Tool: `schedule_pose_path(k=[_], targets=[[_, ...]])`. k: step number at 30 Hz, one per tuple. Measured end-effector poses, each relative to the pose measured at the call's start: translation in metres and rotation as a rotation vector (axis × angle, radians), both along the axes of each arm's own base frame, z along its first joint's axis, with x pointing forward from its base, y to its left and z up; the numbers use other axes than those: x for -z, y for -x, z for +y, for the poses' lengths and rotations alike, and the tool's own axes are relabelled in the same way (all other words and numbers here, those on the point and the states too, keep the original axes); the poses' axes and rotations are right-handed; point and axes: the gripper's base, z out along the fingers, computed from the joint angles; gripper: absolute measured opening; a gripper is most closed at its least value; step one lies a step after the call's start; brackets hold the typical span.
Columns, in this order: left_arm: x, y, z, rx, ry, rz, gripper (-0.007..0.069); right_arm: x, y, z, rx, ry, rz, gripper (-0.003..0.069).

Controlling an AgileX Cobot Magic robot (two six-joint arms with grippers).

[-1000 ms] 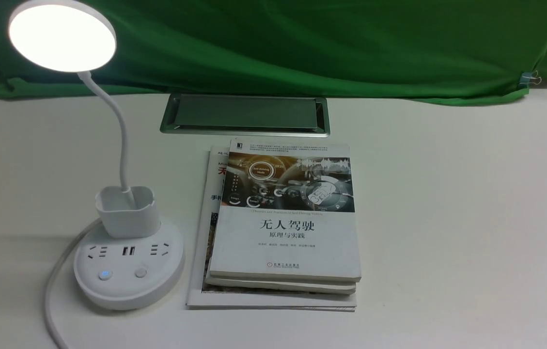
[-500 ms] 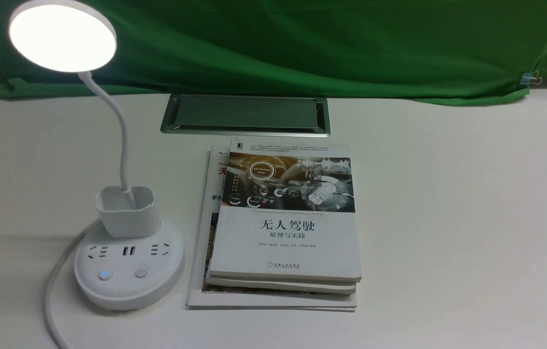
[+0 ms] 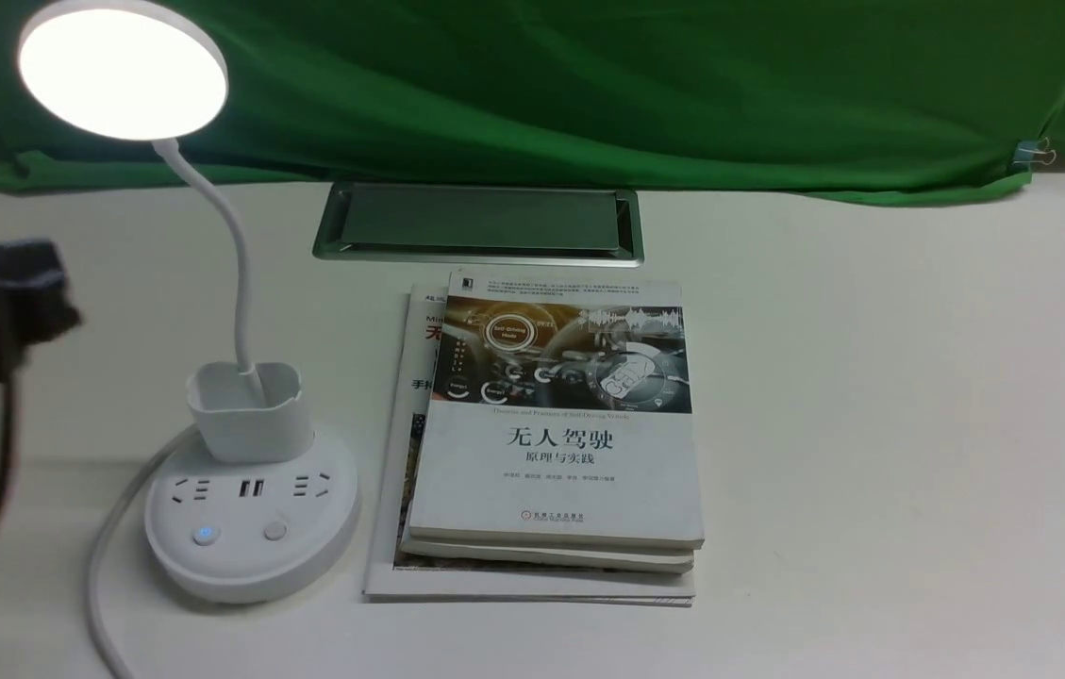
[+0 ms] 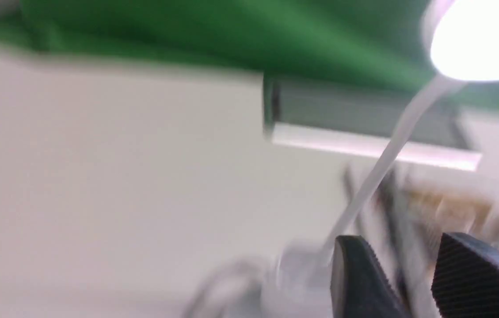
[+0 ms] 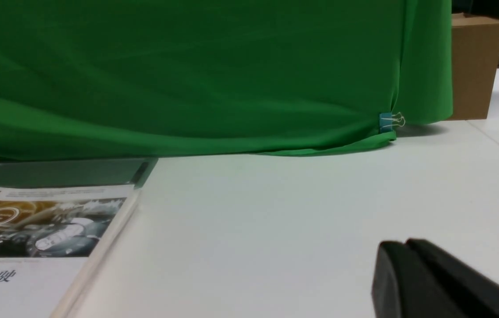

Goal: Turn off the desk lamp on the white desktop by hand.
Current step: 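Press the power button on the round power strip under the lamp with the left gripper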

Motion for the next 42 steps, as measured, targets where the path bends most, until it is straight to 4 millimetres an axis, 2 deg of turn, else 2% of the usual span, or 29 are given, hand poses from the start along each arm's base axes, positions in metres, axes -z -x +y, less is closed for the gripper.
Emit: schedule_pose_path(k=[4,7,11,14,16,17,19,21,25,33,42], targets=[[0.045,-0.024,-0.006,0.005,0.027,0.304,0.0225,0.0,0.0,0.0,0.0,0.0,0.0,0.0035],[0.062,-0.035,-0.013,0.082,0.03,0.431,0.0176,0.0,0.0,0.0,0.0,0.0,-0.001,0.0035],[0.07,-0.054,-0.031,0.248,0.039,0.538,0.0062,0.0,0.0,0.0,0.0,0.0,-0.001,0.0035],[0.074,-0.063,-0.051,0.349,-0.054,0.604,0.0015,0.0,0.0,0.0,0.0,0.0,-0.001,0.0035],[0.074,-0.065,-0.061,0.38,-0.135,0.628,0.001,0.0,0.0,0.0,0.0,0.0,-0.001,0.0035],[0.077,-0.069,-0.071,0.386,-0.244,0.661,0.0008,0.0,0.0,0.0,0.0,0.0,-0.001,0.0035],[0.077,-0.076,-0.081,0.373,-0.344,0.672,0.0007,0.0,0.0,0.0,0.0,0.0,-0.001,0.0035],[0.079,-0.084,-0.087,0.369,-0.377,0.677,0.0007,0.0,0.0,0.0,0.0,0.0,-0.001,0.0035],[0.089,-0.094,-0.09,0.374,-0.391,0.715,0.0007,0.0,0.0,0.0,0.0,0.0,-0.001,0.0035],[0.107,-0.104,-0.071,0.349,-0.33,0.816,0.0006,0.0,0.0,0.0,0.0,0.0,-0.001,0.0035],[0.129,-0.098,-0.071,0.369,-0.253,0.83,0.0006,0.0,0.0,0.0,0.0,0.0,-0.001,0.0035]])
